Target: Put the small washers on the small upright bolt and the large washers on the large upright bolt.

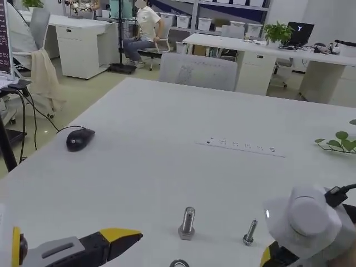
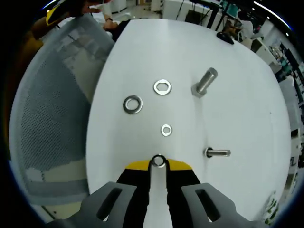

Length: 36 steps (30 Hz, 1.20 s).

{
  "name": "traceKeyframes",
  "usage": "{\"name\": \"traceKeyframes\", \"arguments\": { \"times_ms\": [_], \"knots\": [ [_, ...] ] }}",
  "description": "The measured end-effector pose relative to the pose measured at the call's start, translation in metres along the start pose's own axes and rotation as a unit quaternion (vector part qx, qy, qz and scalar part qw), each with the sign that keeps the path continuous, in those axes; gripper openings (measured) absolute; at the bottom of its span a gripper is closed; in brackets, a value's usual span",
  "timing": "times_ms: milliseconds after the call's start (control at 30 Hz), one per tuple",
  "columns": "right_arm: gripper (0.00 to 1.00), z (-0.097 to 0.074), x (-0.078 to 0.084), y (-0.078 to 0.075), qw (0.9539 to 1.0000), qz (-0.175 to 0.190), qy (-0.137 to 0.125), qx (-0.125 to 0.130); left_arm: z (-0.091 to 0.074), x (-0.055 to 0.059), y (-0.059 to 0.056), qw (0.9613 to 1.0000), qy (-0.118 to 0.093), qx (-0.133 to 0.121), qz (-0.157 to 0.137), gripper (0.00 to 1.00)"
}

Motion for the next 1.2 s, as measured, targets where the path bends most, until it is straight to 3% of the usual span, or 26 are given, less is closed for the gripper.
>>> {"name": "traceKeyframes", "arguments": {
  "times_ms": [333, 633, 1200],
  "knots": [
    [0.12, -0.019, -0.003, -0.022, 0.9997, 0.003, -0.006, 0.024, 0.001, 0.002, 0.000, 1.0000, 0.005, 0.004, 0.002, 0.61],
    [0.12, -0.034, -0.019, -0.049, 0.9986, -0.002, -0.017, 0.050, 0.001, 0.001, 0.001, 1.0000, 0.008, 0.006, 0.001, 0.61],
    [0.12, -0.026, -0.032, -0.072, 0.9985, -0.017, -0.008, 0.051, 0.005, 0.003, 0.011, 0.9999, 0.012, 0.002, -0.009, 0.61]
  ]
}}
Point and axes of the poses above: the centre of the closed fingertips' face, and the gripper's own axes: z roughly forward along the fingers, y roughly to its left, x roughly out of its underside, the point moved 5 cm from there along -z, roughly backward along the fingers, and after that the axes turned 14 degrees about z, right-handed, at the moved point
